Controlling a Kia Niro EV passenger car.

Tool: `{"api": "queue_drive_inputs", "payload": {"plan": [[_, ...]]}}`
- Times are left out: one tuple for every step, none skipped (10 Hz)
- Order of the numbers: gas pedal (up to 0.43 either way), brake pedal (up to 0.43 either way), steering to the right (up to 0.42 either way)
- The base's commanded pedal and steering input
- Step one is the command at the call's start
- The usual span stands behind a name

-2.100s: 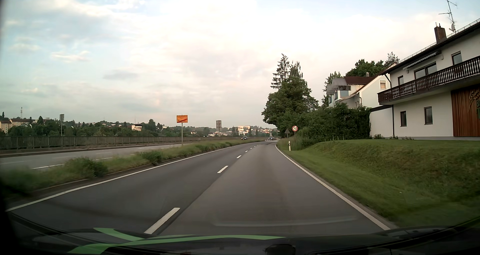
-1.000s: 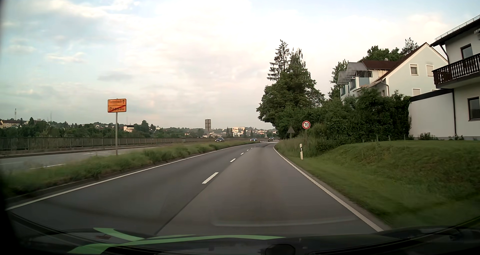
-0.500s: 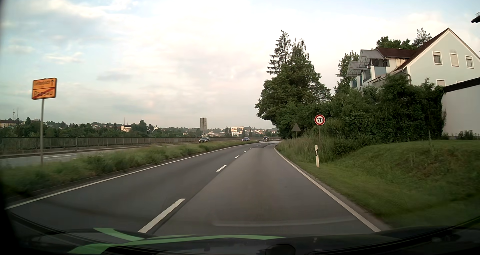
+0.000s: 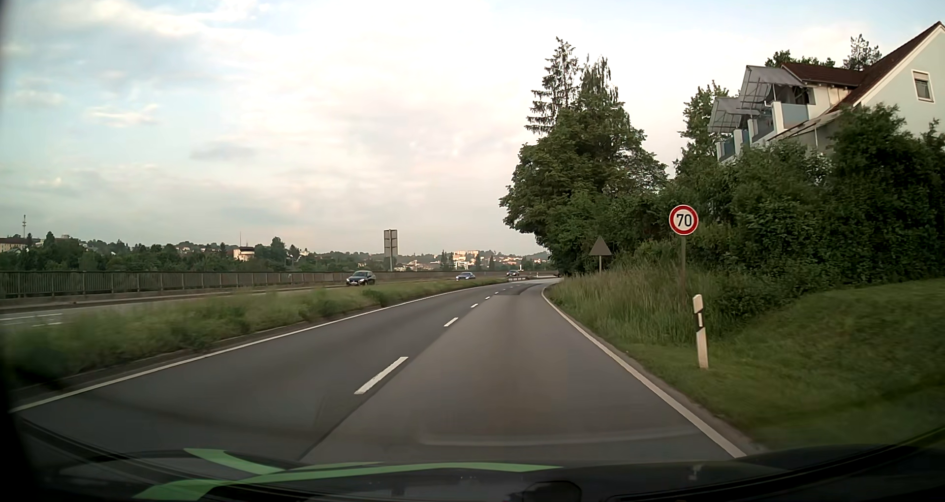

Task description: Follow the waypoints while adhering to traffic rules and regulations

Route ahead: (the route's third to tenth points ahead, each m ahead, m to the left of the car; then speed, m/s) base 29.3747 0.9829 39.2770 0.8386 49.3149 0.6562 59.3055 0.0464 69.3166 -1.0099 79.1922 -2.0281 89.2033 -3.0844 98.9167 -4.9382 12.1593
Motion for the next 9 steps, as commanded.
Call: {"api": "queue_drive_inputs", "payload": {"plan": [[0.189, 0.000, -0.001], [0.189, 0.000, -0.001], [0.189, 0.000, -0.001], [0.189, 0.000, -0.001], [0.177, 0.000, -0.001], [0.169, 0.000, 0.000], [0.150, 0.000, 0.000], [0.150, 0.000, 0.000], [0.150, 0.000, 0.002]]}}
